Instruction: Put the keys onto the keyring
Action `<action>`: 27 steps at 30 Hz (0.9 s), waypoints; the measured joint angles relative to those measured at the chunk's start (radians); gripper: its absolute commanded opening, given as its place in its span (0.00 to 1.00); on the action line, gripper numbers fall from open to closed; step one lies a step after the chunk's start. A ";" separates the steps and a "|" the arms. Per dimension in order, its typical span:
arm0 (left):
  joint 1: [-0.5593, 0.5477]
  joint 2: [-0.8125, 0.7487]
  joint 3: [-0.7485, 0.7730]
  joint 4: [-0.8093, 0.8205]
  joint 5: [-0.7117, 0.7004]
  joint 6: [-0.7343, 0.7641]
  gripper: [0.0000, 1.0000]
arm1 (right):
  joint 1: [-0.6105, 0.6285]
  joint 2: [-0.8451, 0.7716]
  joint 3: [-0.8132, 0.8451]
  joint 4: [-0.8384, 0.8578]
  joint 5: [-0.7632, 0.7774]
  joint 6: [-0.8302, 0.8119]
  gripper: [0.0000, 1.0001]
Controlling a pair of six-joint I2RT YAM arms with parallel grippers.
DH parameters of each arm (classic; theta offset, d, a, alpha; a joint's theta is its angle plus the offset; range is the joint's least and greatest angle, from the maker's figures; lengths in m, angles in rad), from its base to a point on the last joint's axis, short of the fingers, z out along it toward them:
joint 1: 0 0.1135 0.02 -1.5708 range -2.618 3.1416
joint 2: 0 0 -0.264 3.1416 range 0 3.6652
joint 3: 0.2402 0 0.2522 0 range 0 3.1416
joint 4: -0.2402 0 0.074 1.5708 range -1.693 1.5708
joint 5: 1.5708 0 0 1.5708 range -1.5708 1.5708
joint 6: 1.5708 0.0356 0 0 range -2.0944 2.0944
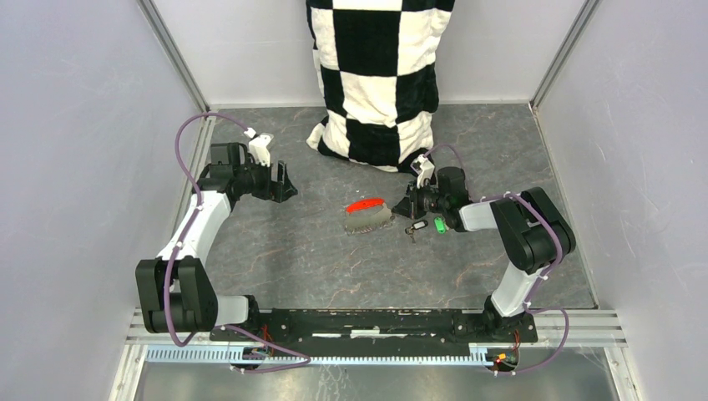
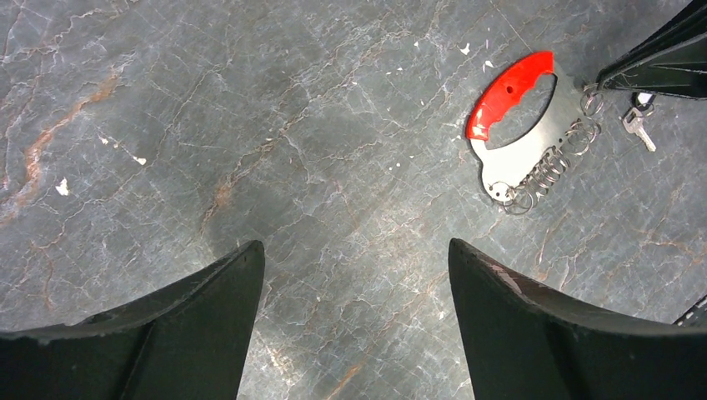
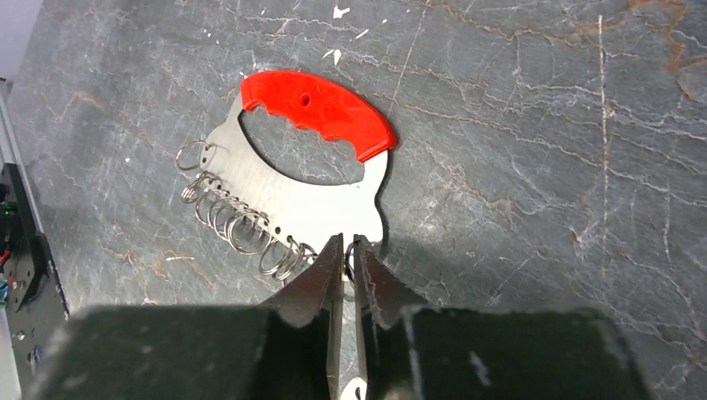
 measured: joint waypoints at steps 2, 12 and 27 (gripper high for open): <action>0.000 -0.002 0.000 0.000 0.000 0.000 0.86 | 0.000 0.000 0.000 0.009 -0.009 0.009 0.04; 0.000 -0.002 0.000 -0.014 0.002 0.000 0.84 | 0.000 -0.002 -0.010 0.027 -0.013 0.027 0.00; -0.003 -0.005 0.028 -0.116 0.159 0.077 0.78 | 0.136 -0.194 -0.018 -0.066 0.048 -0.028 0.00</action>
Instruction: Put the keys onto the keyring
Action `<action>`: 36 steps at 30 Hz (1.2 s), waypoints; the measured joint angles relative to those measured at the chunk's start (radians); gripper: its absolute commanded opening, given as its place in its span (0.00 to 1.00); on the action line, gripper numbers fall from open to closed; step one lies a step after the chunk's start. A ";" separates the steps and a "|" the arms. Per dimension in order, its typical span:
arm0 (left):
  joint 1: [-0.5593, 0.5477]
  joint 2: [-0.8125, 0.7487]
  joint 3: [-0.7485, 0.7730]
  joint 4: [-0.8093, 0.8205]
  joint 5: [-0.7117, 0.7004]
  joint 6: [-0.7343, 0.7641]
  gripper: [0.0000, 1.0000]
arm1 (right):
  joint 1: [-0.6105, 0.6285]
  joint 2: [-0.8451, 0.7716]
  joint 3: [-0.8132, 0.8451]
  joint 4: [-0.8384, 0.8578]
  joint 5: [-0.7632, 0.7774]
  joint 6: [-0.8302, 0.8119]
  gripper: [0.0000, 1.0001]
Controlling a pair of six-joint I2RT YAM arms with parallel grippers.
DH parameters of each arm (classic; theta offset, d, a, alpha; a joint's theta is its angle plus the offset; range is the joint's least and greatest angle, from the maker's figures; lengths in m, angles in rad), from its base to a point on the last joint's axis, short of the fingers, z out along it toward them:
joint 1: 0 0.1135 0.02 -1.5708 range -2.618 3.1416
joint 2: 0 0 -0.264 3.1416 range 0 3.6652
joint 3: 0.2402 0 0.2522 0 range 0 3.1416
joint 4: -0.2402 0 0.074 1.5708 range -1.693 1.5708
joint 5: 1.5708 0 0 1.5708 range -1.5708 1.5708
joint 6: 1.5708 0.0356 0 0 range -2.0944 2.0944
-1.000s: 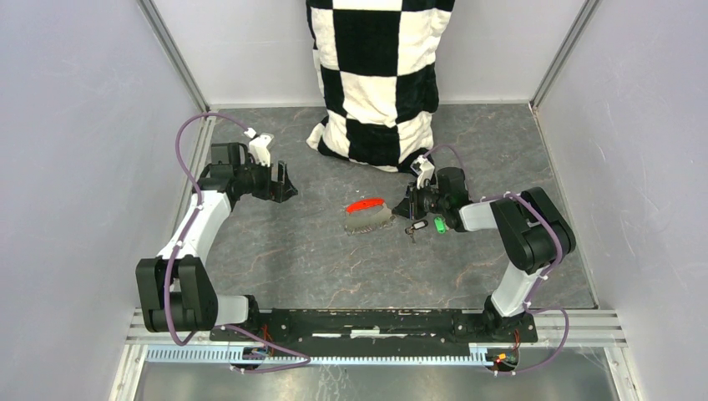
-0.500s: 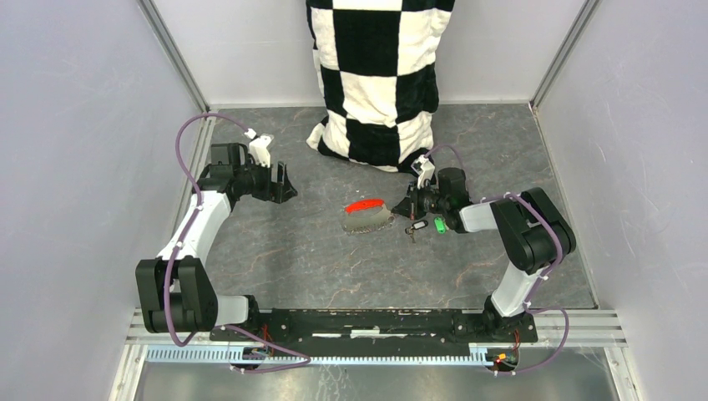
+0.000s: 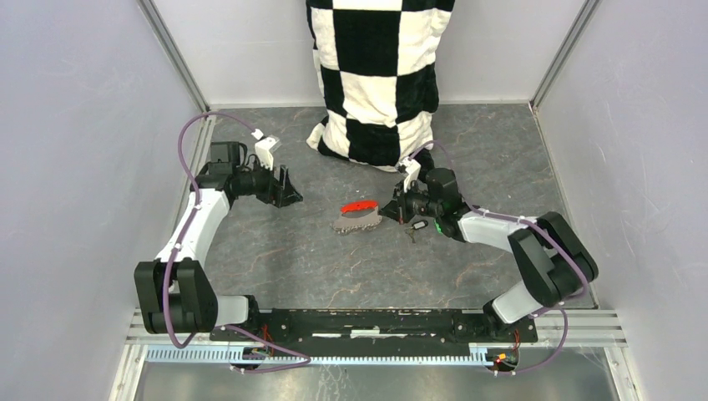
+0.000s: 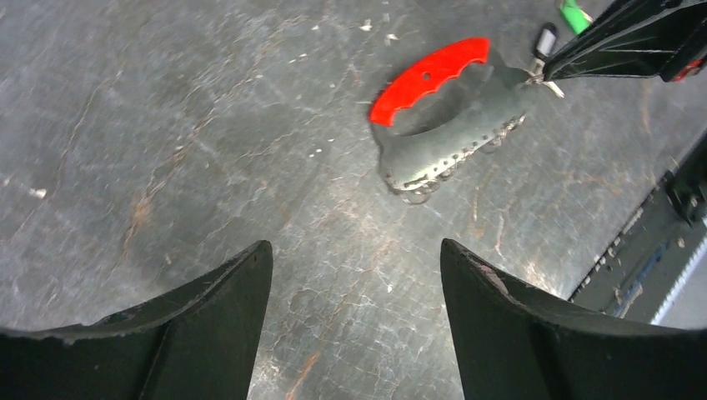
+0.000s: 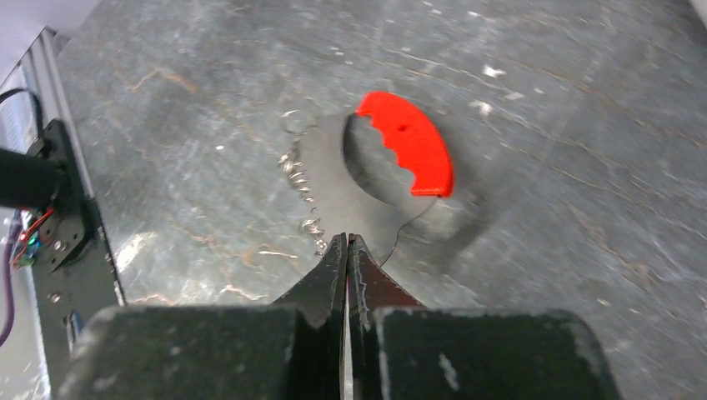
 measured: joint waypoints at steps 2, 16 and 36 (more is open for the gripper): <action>-0.002 -0.002 0.023 -0.034 0.050 0.037 0.76 | 0.048 -0.046 0.007 -0.027 0.014 -0.008 0.01; -0.136 -0.144 0.280 -0.496 0.322 0.558 0.74 | 0.389 -0.213 0.285 -0.121 0.084 -0.017 0.00; -0.192 -0.463 0.345 -0.589 0.453 0.581 0.57 | 0.559 -0.282 0.393 -0.045 0.058 0.028 0.00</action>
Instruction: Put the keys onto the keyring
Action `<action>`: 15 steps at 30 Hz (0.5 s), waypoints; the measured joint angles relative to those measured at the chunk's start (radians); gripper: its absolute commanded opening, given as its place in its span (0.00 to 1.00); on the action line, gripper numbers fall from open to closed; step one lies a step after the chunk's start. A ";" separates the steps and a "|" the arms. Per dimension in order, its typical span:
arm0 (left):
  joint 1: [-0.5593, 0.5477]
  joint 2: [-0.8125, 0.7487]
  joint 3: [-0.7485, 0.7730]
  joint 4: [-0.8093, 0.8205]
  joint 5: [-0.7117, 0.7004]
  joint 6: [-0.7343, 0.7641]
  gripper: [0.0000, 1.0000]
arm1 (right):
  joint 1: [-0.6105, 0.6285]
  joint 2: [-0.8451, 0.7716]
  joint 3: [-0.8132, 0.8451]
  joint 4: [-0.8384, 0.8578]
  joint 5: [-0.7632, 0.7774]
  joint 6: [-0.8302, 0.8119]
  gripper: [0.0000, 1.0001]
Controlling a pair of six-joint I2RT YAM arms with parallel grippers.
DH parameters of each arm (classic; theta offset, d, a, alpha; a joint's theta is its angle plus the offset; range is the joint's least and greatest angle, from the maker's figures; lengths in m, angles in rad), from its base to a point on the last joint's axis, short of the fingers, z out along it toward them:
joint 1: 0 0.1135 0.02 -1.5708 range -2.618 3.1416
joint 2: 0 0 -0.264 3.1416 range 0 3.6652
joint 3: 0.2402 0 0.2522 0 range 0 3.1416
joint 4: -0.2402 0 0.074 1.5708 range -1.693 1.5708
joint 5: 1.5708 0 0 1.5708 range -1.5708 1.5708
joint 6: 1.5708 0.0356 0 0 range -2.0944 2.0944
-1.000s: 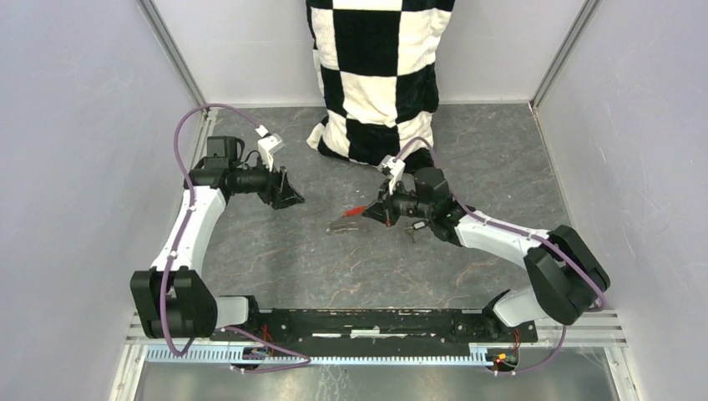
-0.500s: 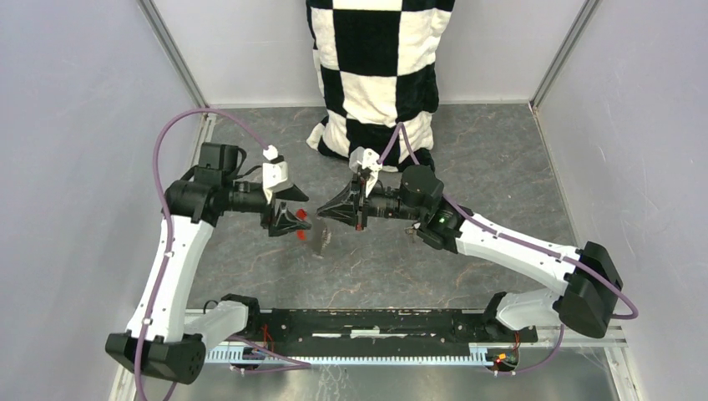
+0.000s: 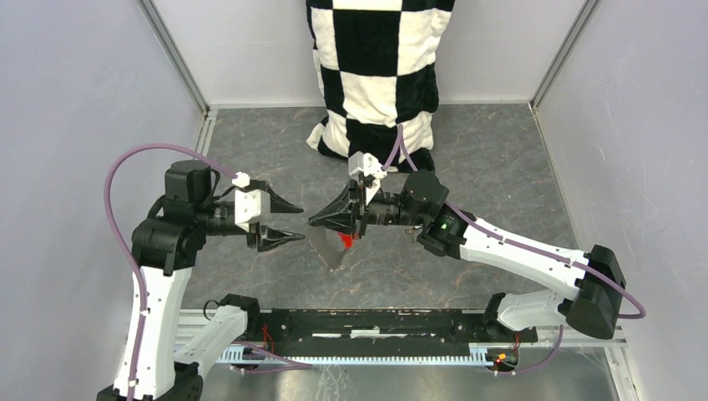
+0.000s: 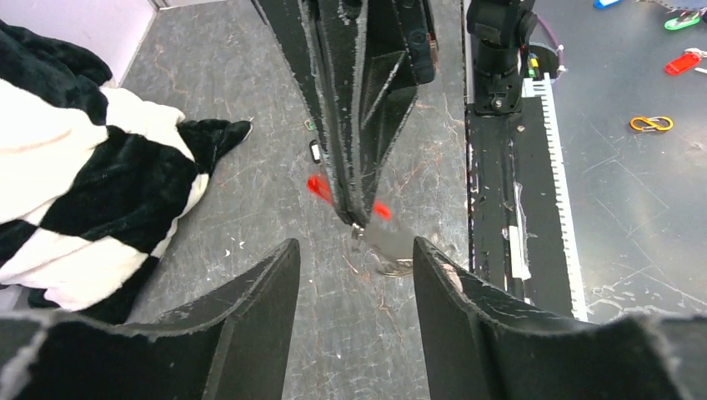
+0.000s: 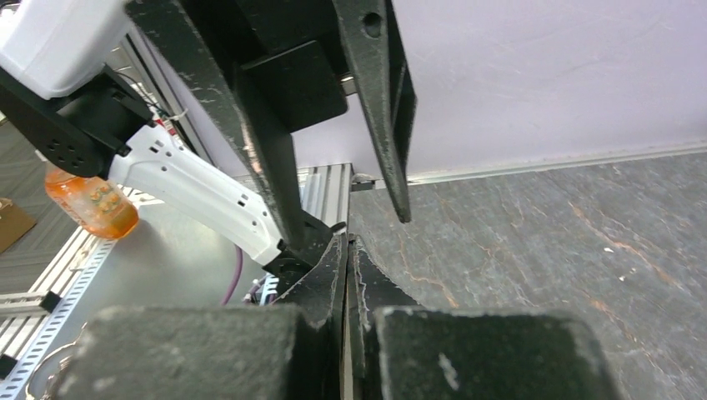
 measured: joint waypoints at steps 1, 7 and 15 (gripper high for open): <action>0.000 -0.003 0.000 0.004 0.000 -0.004 0.55 | 0.005 0.000 0.002 0.000 -0.003 0.000 0.00; 0.000 0.003 0.000 0.013 -0.002 -0.037 0.44 | 0.032 -0.001 0.004 0.002 -0.011 -0.002 0.00; 0.000 0.002 0.003 -0.013 0.000 -0.048 0.36 | 0.040 -0.006 0.006 -0.004 -0.013 -0.013 0.00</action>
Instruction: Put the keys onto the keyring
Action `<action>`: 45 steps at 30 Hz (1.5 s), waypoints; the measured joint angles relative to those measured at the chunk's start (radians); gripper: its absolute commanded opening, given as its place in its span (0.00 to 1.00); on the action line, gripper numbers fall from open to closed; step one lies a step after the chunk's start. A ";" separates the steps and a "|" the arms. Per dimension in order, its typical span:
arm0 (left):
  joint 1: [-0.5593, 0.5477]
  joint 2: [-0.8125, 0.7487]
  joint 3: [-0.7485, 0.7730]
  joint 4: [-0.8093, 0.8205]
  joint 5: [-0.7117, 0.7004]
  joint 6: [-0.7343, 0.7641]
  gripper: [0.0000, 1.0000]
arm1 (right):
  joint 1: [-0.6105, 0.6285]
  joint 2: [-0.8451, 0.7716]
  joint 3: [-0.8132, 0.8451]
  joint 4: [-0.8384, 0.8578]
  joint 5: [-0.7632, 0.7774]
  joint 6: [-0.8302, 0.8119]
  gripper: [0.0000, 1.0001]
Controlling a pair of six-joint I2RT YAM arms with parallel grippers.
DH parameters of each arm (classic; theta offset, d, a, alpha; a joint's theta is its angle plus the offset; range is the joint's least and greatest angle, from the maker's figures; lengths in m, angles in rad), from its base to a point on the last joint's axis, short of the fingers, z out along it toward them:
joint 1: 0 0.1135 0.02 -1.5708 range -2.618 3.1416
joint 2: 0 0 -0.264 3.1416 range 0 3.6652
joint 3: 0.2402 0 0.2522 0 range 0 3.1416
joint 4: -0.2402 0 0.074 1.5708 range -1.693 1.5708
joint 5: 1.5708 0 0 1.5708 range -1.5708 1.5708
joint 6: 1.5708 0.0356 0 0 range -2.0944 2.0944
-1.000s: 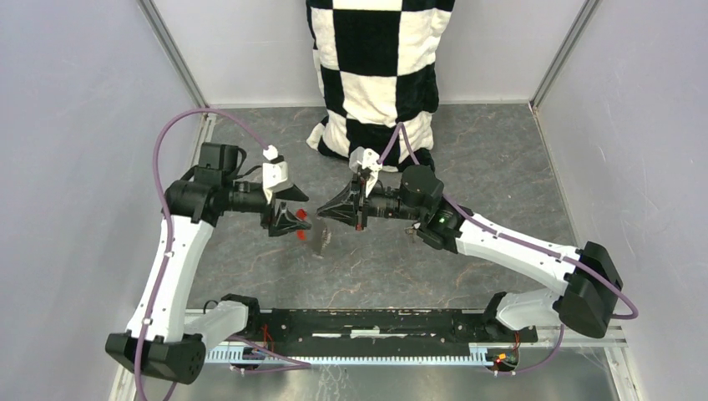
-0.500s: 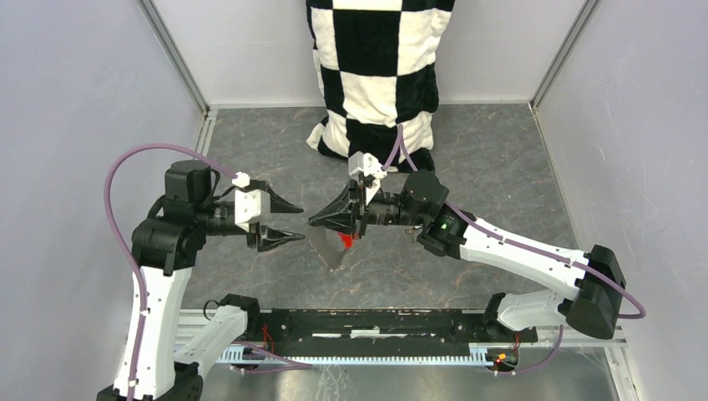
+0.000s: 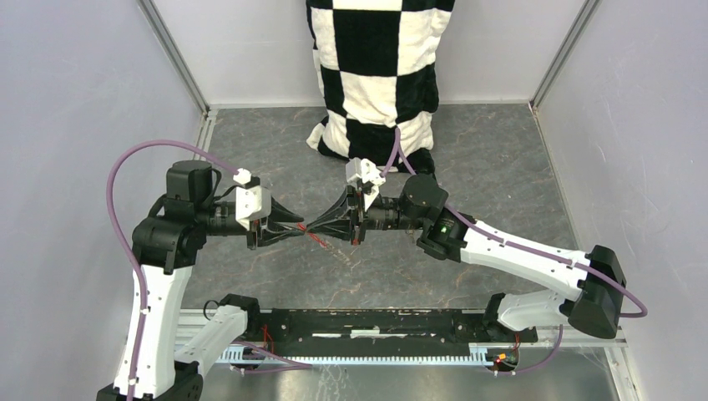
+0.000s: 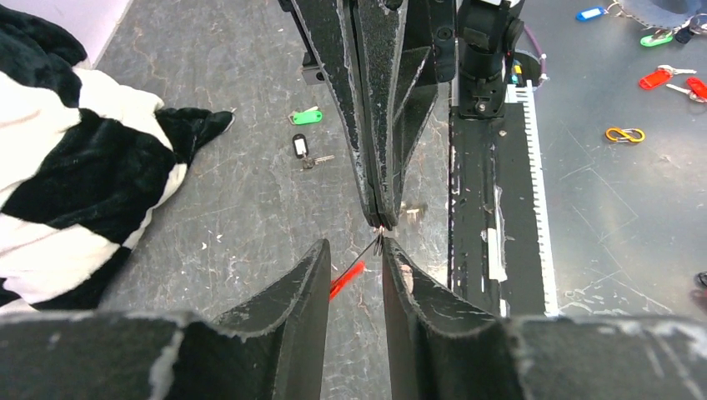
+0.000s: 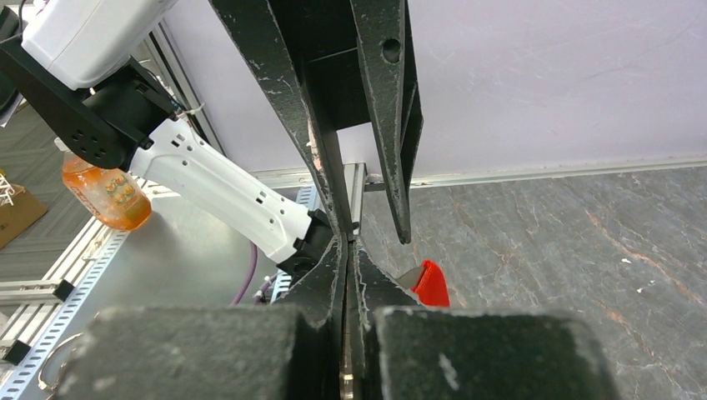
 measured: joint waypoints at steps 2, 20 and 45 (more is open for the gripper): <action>0.000 0.000 0.000 -0.015 0.000 0.003 0.36 | 0.003 -0.002 0.000 -0.002 0.000 0.000 0.01; 0.000 -0.005 0.000 -0.048 0.014 0.029 0.27 | 0.029 -0.003 0.033 -0.002 0.004 -0.006 0.00; 0.000 -0.060 -0.012 0.010 0.061 -0.019 0.02 | 0.051 0.004 0.086 -0.037 0.043 -0.028 0.38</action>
